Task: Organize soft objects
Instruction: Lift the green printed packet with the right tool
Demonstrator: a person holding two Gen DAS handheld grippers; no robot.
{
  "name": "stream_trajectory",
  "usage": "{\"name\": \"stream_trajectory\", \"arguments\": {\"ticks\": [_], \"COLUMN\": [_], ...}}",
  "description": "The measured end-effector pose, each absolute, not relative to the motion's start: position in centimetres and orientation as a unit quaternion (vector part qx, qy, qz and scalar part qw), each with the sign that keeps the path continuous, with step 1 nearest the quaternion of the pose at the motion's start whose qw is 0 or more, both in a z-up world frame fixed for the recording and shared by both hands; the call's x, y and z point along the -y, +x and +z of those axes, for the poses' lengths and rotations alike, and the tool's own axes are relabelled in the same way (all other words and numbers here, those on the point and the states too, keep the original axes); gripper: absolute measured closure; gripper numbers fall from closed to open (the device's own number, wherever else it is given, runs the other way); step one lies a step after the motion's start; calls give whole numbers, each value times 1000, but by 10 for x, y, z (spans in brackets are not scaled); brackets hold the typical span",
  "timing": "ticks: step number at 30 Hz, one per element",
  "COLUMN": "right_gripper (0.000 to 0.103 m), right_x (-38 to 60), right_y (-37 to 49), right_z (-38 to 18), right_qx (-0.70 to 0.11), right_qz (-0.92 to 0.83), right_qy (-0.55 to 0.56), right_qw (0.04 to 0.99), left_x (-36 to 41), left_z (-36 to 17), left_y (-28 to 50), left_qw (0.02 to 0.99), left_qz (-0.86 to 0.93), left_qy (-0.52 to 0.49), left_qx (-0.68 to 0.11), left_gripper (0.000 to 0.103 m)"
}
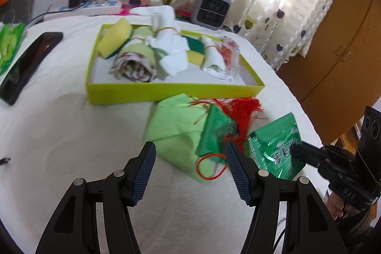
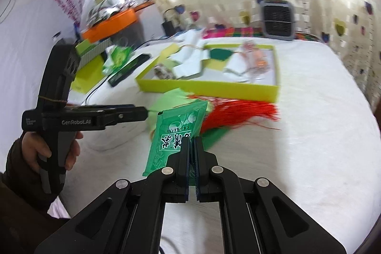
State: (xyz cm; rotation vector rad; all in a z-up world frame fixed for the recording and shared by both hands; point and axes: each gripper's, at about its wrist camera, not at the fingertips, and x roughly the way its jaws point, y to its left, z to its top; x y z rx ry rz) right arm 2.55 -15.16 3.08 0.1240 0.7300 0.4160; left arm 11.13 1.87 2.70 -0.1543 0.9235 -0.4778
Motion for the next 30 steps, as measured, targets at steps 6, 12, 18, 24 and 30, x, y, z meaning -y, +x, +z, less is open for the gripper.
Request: {"name": "stream_trajectory", "arguments": {"ticks": [6,12,18,24,30], "right_gripper": [100,100,100,100,100], "right_x": [178,196,208,217,223], "right_y": [22,20,17,16,16], "right_z": [36,34,30,27,23], "right_qx": [-341,-334,-333,-331,-333], "right_qz": [160,141,130,125,125], "right_qy": [85,112,134,148,159], "right_qw": [923,925,924,924,921], "left_x": [7,30,52,70,77], "left_z": [28,25,23,18,14], "left_y": [114,118,117,117,120], "left_qw": [860,856,859,855,856], "left_qz": [-249,-253,-250,-264,-260], "left_qy": [-45,-6,43,80,96], "left_qx": [-443,-451,-445,-440,-437], "left_gripper": [42,42,42,43,54]}}
